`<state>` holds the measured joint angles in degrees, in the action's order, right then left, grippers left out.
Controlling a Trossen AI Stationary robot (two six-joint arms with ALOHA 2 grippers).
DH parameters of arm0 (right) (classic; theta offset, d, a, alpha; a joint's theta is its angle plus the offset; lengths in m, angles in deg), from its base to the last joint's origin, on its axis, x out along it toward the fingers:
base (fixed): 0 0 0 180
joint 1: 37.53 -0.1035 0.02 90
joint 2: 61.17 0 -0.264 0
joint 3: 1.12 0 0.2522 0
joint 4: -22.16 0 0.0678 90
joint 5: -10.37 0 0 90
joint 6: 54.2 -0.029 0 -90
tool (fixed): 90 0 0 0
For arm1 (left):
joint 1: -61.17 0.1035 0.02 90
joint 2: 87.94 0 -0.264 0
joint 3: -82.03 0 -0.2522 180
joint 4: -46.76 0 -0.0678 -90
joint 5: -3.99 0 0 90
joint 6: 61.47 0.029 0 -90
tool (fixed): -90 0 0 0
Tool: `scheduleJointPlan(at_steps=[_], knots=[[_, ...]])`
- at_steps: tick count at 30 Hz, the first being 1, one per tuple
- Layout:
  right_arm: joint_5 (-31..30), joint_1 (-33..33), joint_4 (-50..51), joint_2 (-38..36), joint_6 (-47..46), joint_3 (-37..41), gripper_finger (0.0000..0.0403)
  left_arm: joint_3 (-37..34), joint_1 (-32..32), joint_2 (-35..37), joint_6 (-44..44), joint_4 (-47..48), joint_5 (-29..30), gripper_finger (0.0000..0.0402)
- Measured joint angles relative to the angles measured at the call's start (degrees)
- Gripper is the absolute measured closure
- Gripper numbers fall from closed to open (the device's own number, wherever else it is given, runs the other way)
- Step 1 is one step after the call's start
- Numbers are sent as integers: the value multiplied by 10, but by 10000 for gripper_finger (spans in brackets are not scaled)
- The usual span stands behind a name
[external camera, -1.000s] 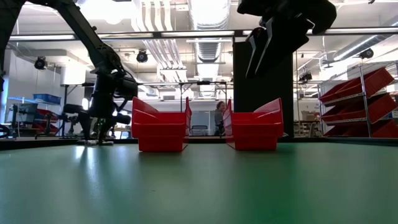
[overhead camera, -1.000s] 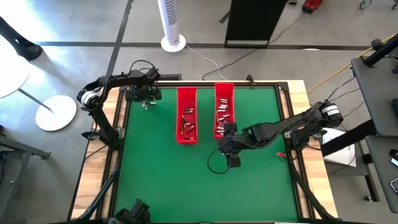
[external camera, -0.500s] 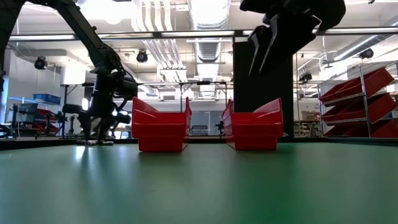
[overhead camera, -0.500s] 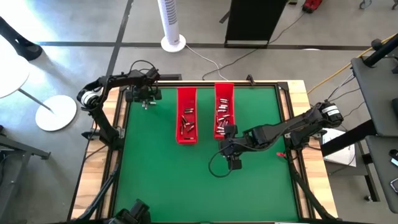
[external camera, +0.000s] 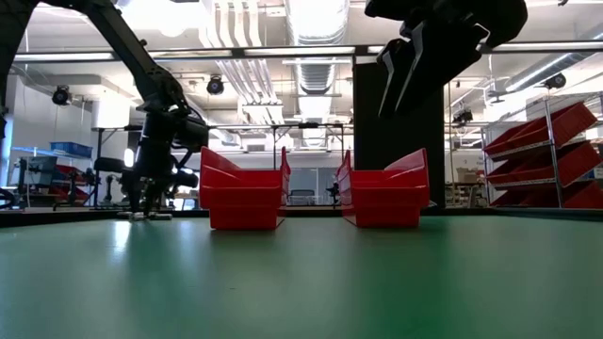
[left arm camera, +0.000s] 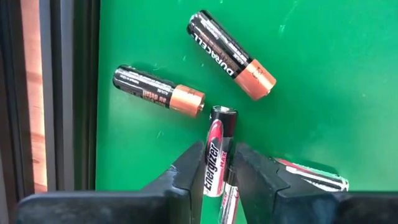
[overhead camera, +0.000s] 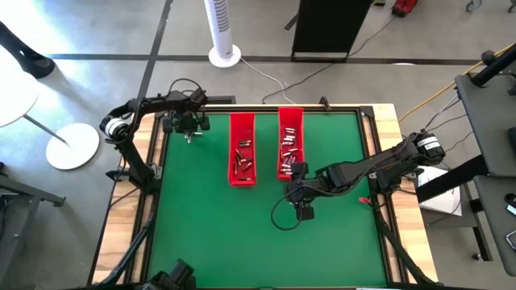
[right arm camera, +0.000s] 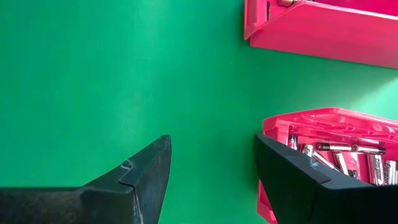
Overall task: Sort batteries
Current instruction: Put the silver battery into the right red bin
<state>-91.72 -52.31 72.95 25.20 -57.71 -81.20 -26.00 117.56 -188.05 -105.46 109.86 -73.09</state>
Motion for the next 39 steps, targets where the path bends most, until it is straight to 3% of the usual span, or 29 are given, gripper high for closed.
scheduleJointPlan(at_steps=[15,25,39], knots=[[0,-6,4,0,11,0,182,-1,-5,0,18,-4,-21,327],[0,-6,4,0,12,0,182,-2,-5,0,47,-65,-65,326],[0,-6,3,0,5,0,182,-6,-5,0,77,-83,-65,327]])
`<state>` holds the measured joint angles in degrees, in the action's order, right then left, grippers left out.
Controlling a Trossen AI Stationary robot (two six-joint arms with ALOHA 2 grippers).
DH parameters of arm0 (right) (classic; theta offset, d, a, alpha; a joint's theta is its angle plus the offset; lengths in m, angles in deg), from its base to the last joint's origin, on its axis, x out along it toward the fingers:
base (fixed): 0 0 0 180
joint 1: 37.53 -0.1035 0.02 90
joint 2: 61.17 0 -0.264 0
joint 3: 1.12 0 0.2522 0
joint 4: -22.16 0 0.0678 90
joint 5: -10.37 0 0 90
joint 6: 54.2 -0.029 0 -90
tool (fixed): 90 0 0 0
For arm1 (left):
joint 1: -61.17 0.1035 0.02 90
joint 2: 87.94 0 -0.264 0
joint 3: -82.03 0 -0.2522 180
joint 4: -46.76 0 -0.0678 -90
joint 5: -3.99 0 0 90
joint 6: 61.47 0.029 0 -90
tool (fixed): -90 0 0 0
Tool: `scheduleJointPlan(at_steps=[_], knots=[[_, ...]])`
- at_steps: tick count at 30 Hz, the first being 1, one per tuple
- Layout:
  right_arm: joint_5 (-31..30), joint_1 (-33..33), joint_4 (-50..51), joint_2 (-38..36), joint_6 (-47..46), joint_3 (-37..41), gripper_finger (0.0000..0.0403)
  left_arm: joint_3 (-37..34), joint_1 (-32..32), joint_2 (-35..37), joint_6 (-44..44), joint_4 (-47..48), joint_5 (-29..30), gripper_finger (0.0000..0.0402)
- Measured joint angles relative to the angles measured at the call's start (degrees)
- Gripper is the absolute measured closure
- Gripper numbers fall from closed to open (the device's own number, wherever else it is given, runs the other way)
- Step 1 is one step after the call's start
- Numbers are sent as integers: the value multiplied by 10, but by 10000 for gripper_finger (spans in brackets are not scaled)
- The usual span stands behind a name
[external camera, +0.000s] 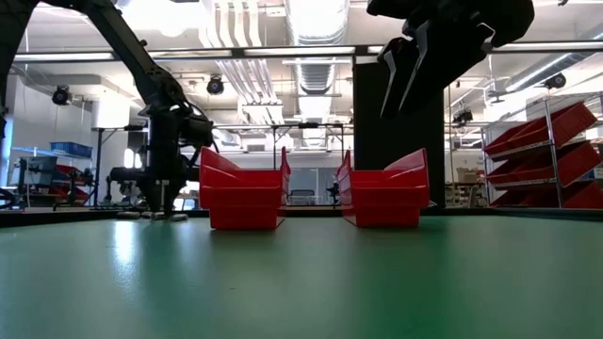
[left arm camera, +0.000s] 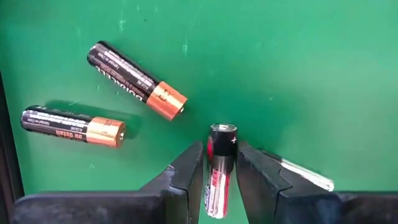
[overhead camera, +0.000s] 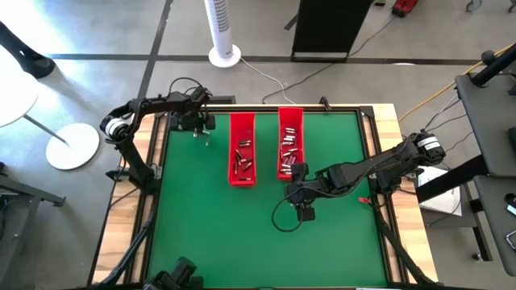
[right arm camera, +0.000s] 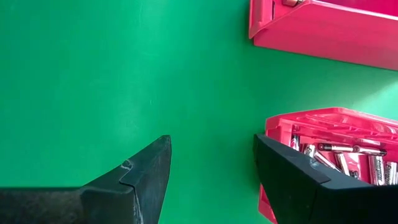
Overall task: Sort batteries
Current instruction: Put the silver battery into the right red bin
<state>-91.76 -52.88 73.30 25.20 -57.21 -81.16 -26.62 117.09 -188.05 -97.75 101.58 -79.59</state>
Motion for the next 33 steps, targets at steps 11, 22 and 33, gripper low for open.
scheduleJointPlan(at_steps=[11,22,33], knots=[[0,0,0,0,-8,0,183,-1,-3,1,19,4,-2,382],[0,0,11,0,-16,0,183,-3,-4,10,41,50,-13,382],[0,0,12,0,-16,-6,184,-3,-20,56,63,91,-12,382]])
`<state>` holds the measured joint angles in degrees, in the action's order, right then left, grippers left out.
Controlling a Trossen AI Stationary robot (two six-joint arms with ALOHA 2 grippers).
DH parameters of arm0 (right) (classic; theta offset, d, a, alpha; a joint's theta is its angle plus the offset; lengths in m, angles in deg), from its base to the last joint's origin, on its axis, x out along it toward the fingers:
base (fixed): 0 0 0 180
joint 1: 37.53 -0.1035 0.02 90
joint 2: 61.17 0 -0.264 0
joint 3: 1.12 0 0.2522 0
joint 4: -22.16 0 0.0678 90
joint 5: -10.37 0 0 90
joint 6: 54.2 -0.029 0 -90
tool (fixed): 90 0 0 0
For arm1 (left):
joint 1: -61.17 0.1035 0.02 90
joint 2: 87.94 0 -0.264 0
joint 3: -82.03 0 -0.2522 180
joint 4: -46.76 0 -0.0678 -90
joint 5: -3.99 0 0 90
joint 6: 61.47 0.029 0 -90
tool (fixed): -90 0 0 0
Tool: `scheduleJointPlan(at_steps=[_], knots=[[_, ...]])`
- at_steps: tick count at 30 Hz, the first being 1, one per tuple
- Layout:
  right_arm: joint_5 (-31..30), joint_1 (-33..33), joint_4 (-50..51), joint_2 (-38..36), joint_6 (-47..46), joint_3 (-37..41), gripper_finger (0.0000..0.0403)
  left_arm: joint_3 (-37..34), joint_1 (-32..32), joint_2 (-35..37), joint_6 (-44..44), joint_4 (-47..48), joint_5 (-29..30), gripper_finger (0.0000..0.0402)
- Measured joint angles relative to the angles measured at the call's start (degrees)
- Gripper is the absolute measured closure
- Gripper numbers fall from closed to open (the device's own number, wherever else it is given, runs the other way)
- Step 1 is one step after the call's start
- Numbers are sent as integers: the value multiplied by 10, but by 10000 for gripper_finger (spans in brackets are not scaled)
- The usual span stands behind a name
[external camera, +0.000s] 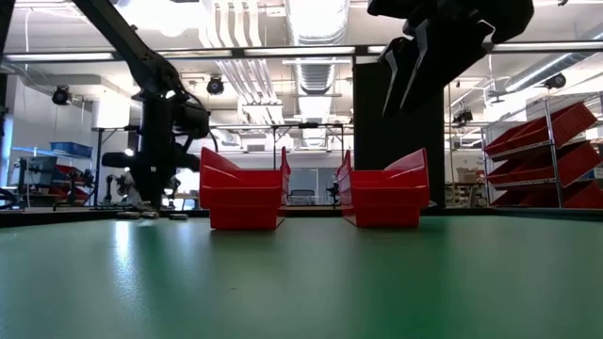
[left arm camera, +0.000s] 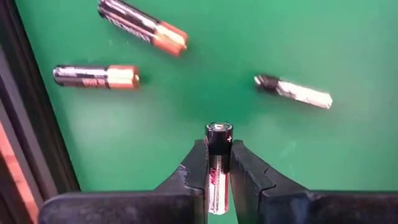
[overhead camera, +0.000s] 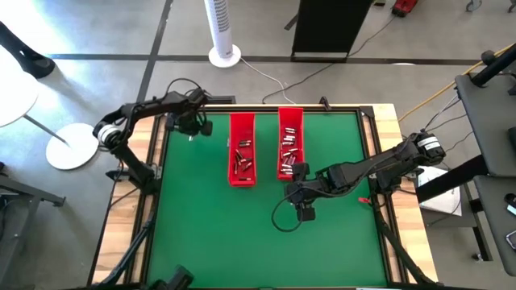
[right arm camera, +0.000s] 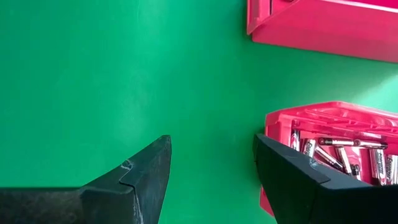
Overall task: Sort batteries
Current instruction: Put the silver battery into the right red bin
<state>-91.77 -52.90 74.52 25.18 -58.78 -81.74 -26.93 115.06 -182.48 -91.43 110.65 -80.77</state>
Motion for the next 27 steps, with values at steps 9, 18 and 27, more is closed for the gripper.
scheduleJointPlan(at_steps=[9,18,27], knots=[[0,0,-1,0,-7,-1,184,-5,-104,44,5,55,10,382],[-2,-20,4,0,-34,-1,184,-57,-261,113,-74,126,43,382],[-39,-52,-3,0,-65,-1,184,-155,-514,193,-264,81,16,382]])
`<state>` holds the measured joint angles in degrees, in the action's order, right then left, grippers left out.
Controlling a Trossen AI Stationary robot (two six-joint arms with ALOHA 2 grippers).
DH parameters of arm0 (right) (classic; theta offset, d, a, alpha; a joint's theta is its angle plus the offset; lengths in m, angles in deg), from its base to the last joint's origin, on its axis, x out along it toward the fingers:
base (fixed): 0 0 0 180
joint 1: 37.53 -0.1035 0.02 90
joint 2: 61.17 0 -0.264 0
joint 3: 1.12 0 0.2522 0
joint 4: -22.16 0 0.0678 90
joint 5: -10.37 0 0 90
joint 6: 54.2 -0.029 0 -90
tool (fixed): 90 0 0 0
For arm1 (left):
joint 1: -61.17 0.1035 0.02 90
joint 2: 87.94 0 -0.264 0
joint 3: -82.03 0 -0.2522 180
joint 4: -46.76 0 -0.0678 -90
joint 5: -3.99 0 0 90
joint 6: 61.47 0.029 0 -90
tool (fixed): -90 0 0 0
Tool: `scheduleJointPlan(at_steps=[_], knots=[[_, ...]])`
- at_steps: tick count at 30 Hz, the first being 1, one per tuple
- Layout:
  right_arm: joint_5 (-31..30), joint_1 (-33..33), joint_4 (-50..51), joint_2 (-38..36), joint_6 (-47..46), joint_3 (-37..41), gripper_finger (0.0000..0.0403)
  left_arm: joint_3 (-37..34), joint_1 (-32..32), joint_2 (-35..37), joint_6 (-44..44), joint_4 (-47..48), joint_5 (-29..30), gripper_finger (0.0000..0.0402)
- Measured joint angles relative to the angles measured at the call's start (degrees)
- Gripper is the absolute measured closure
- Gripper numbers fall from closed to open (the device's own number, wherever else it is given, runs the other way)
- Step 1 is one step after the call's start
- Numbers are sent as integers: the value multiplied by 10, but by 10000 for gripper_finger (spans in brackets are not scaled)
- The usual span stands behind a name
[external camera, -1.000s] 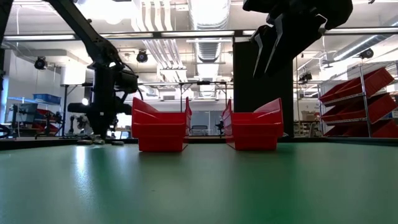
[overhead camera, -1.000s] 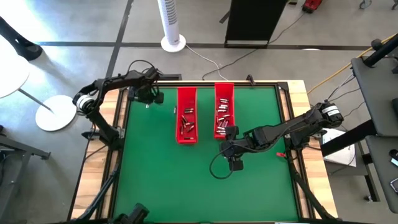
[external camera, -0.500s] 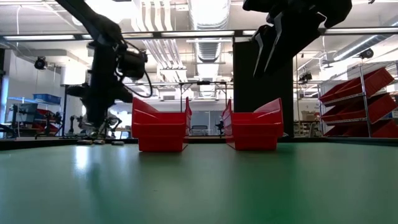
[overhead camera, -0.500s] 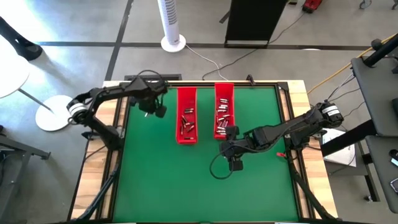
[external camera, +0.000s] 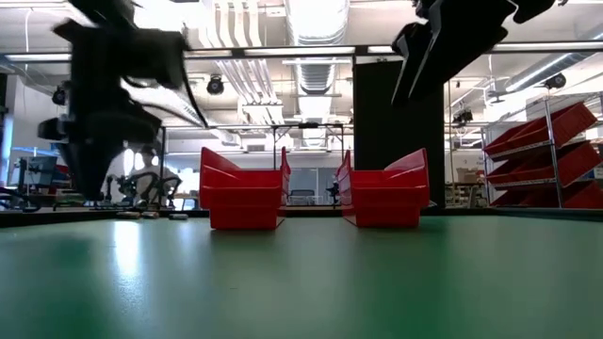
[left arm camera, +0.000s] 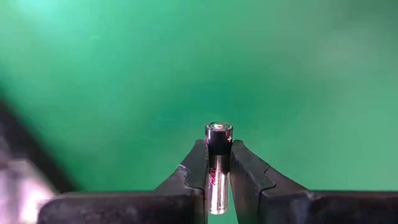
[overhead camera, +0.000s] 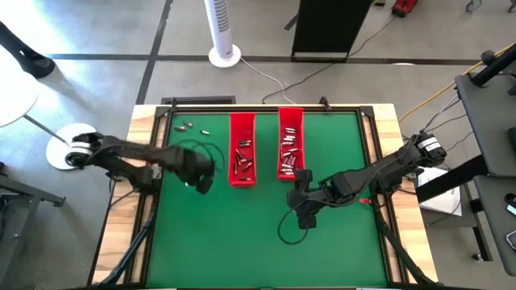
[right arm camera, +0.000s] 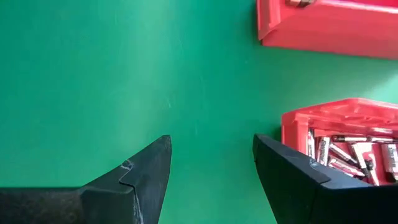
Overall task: Sort batteries
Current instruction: Put the silver battery into the right red bin
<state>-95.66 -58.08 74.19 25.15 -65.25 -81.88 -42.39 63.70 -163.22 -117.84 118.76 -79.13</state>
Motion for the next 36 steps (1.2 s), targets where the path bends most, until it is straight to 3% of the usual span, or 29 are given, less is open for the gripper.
scheduleJointPlan(at_steps=[6,12,20,24,30,36], knots=[[-51,-35,-46,2,-21,3,184,-5,-187,1,-133,-167,30,382],[-50,-73,-157,20,-22,39,184,55,-284,-97,-153,-253,97,382],[-52,-106,-264,78,-52,66,184,238,-302,-295,21,-285,138,382],[-75,-122,-271,113,-79,67,184,317,-302,-373,107,-326,112,382],[-97,-142,-346,162,-107,86,184,394,-302,-434,169,-325,101,349],[-108,-143,-438,210,-109,95,184,411,-302,-448,201,-330,102,301]])
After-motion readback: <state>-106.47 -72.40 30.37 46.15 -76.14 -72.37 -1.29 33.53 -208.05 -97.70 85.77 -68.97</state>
